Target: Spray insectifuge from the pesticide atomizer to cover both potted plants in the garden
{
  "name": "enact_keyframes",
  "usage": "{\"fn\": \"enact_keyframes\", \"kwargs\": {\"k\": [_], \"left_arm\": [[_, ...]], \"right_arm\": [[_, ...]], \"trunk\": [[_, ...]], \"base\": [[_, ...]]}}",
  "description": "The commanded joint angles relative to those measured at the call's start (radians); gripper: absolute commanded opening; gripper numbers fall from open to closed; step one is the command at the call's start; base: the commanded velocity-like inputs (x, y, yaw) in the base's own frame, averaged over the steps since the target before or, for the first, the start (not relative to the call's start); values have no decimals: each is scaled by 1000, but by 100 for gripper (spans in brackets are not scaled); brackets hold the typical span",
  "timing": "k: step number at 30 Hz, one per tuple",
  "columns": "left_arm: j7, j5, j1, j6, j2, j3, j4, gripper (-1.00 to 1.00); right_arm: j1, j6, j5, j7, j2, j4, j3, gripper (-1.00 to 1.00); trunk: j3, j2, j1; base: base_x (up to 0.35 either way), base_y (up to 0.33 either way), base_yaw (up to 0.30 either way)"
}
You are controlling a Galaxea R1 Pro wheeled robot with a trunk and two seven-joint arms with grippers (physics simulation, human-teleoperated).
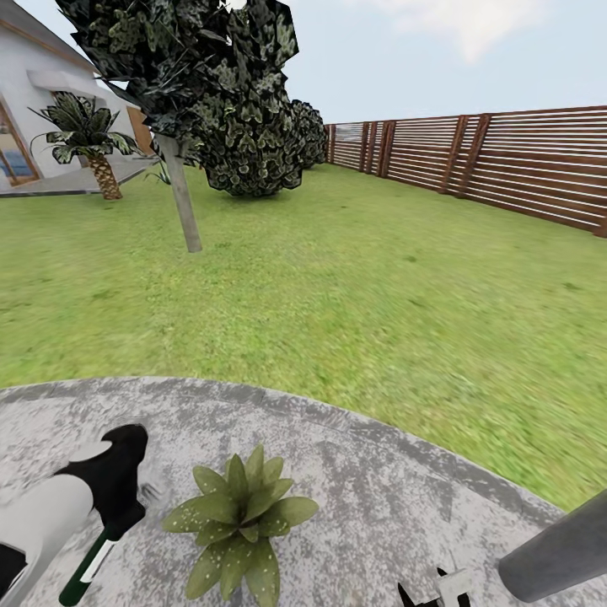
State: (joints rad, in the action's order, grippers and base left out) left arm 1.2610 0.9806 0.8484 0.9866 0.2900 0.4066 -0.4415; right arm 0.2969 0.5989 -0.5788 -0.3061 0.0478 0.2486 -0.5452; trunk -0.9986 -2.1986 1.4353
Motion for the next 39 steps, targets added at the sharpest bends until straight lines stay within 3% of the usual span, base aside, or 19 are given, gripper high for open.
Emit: {"fn": "enact_keyframes", "kwargs": {"k": [1,8,10,12,14,18,22,26,29,32,35,37,39], "left_arm": [[-6,7,-4,8,1,3,-2,-100],[-37,-8,-6,7,-8,3,-1,-100],[-37,-9,-6,7,-26,3,-2,-100],[-35,-9,-6,8,-61,0,-5,-100],[-29,-12,-6,8,-71,-4,-11,-100],[-21,-52,-6,6,-74,-38,-17,-100],[-18,-65,-3,3,-66,-58,-18,-100],[19,-68,9,-10,-75,-64,-19,-100],[69,-56,14,-18,-80,-58,-21,-100],[81,-49,28,-19,-82,-54,-22,-100],[83,-16,56,-19,-84,-54,-22,-100],[84,43,69,-18,-111,-54,-22,-100],[85,66,74,-17,-140,-54,-22,-100]], "right_arm": [[1,3,-3,-8,0,0,-9,100],[1,2,-3,-8,0,0,-9,100],[1,2,-3,-8,0,0,-9,100],[1,2,-3,-8,0,0,-9,100],[1,2,-3,-8,0,0,-9,100],[1,2,-3,-8,0,0,-9,100],[1,2,-3,-8,0,0,-9,100],[1,3,-3,-8,0,0,-9,100],[1,3,-3,-8,0,0,-9,100],[1,3,-3,-8,0,0,-9,100],[1,3,-3,-8,0,0,-9,100],[1,3,-3,-8,0,0,-9,100],[1,3,-3,-8,0,0,-9,100]], "trunk": [[-1,0,0],[-1,0,0],[-1,0,0],[-1,0,0],[-1,0,0],[-1,0,0],[-1,0,0],[-1,0,0],[-1,0,0],[-1,0,0],[-1,0,0],[-1,0,0],[-1,0,0]], "base": [[0,0,0],[0,0,0],[0,0,0],[0,0,0],[0,0,0],[0,0,0],[0,0,0],[0,0,0],[0,0,0],[0,0,0],[0,0,0],[0,0,0],[0,0,0]]}}
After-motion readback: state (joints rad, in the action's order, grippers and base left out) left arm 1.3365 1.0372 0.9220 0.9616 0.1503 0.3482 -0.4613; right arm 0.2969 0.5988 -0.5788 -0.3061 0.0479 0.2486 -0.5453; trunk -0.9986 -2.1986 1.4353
